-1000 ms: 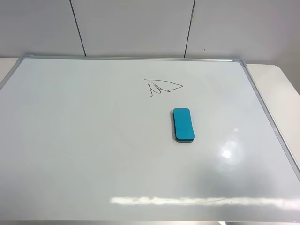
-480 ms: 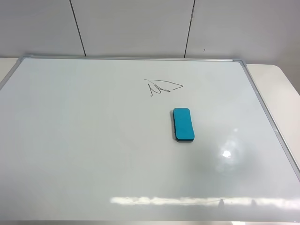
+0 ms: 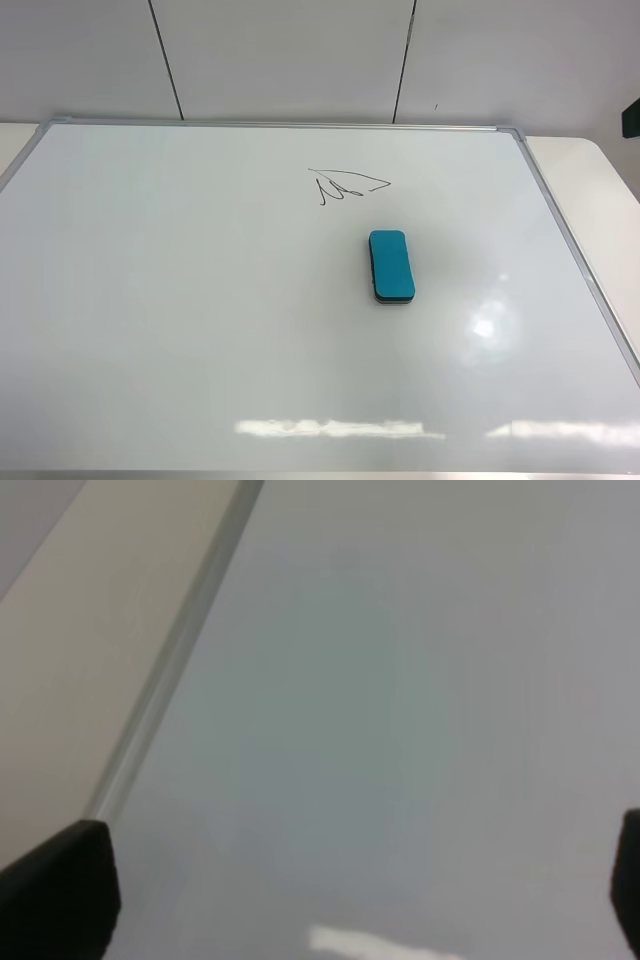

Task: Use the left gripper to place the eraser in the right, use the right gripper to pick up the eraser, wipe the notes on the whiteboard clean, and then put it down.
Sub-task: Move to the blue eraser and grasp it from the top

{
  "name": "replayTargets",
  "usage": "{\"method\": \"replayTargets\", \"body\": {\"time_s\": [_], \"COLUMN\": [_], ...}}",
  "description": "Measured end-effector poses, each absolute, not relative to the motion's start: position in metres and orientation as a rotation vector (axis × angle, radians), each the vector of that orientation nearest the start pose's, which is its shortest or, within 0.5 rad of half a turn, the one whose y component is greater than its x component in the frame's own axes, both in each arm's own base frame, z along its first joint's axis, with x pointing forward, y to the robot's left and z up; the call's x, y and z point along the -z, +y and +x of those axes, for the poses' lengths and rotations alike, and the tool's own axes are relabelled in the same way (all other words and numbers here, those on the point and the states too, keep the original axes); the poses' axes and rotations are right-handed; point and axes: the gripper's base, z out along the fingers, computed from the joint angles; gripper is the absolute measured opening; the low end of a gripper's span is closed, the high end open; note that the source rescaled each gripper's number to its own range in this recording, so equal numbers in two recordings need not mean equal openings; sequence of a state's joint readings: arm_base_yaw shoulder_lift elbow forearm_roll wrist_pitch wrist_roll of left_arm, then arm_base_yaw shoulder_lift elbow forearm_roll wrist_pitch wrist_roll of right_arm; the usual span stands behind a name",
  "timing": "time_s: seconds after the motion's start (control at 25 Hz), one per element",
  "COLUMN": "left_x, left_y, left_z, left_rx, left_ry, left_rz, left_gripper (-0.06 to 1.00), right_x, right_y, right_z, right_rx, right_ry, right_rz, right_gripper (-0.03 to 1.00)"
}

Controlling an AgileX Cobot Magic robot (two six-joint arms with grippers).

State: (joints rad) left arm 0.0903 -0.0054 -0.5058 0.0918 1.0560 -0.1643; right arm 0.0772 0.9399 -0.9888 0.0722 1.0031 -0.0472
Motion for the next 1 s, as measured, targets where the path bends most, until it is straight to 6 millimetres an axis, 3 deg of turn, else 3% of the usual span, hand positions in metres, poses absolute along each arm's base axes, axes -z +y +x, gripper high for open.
{"method": "replayTargets", "body": {"time_s": [0.2,0.48,1.0], "left_x": [-0.279,-0.279,-0.279], "left_y": [0.007,0.007,0.007], "left_z": [-0.007,-0.007,-0.007], "left_rx": [-0.063,-0.063,-0.063], "left_ry": [2.009,2.009,2.009], "left_rz": [-0.262,-0.262,-0.262], "left_gripper": [1.00,1.00,1.00], "right_x": [-0.342,-0.310,-0.300], "right_y": [0.022,0.029,0.053], "right_z": [0.203,0.233,0.251], "right_rx": [-0.114,-0.123,-0.158], "right_ry": [2.550,2.680,2.624], "right_rz": [-0.132,-0.156,-0.253], "right_gripper": [1.00,1.00,1.00]}}
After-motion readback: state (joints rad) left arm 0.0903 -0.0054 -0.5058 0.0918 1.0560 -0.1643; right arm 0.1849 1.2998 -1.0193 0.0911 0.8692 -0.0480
